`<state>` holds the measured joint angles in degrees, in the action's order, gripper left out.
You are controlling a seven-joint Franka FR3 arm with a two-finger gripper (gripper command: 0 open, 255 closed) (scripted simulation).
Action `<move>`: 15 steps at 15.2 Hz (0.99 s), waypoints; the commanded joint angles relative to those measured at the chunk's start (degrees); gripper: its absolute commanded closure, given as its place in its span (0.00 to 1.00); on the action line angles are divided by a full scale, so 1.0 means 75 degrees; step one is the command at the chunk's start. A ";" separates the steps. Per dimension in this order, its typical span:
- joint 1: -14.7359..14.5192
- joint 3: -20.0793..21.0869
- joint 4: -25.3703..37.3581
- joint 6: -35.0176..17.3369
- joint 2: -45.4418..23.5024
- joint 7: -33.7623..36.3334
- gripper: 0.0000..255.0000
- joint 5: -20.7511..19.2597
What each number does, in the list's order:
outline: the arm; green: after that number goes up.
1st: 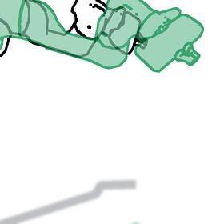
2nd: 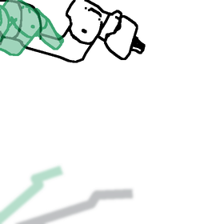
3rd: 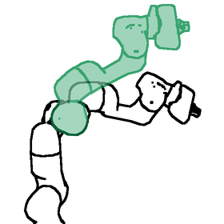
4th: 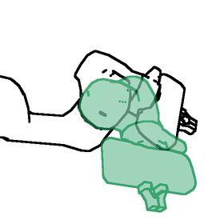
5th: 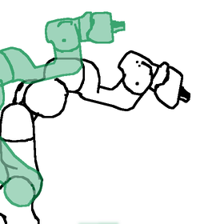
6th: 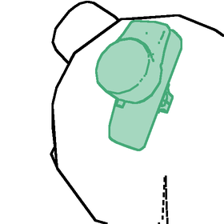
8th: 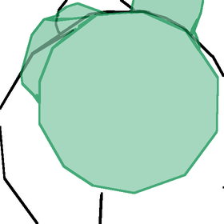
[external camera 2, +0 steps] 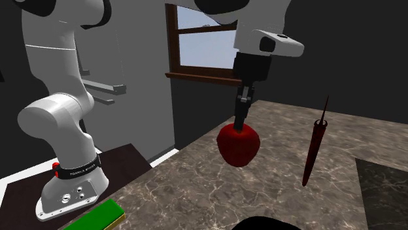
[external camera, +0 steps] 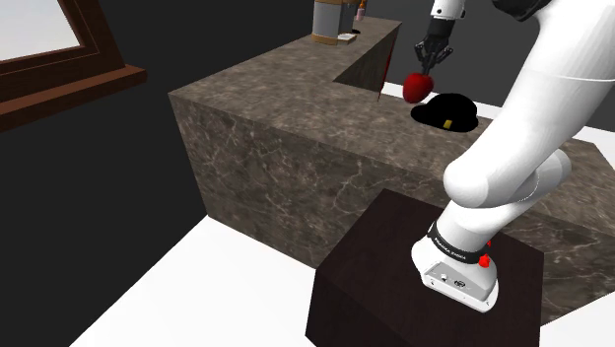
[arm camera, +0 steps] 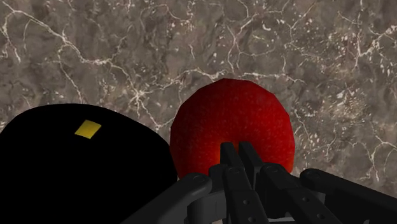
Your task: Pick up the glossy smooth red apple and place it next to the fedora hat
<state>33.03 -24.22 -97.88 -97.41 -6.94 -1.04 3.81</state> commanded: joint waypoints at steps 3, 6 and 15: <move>-0.0014 0.0012 -0.0400 -0.0422 -0.0018 -0.0004 1.00 0.0014; -0.0014 0.0017 -0.0655 -0.0718 -0.0064 -0.0025 1.00 0.0038; 0.0000 0.0035 -0.1314 -0.1584 -0.0294 -0.0117 1.00 0.0153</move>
<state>33.03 -23.97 -107.19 -108.60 -9.03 -1.86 4.88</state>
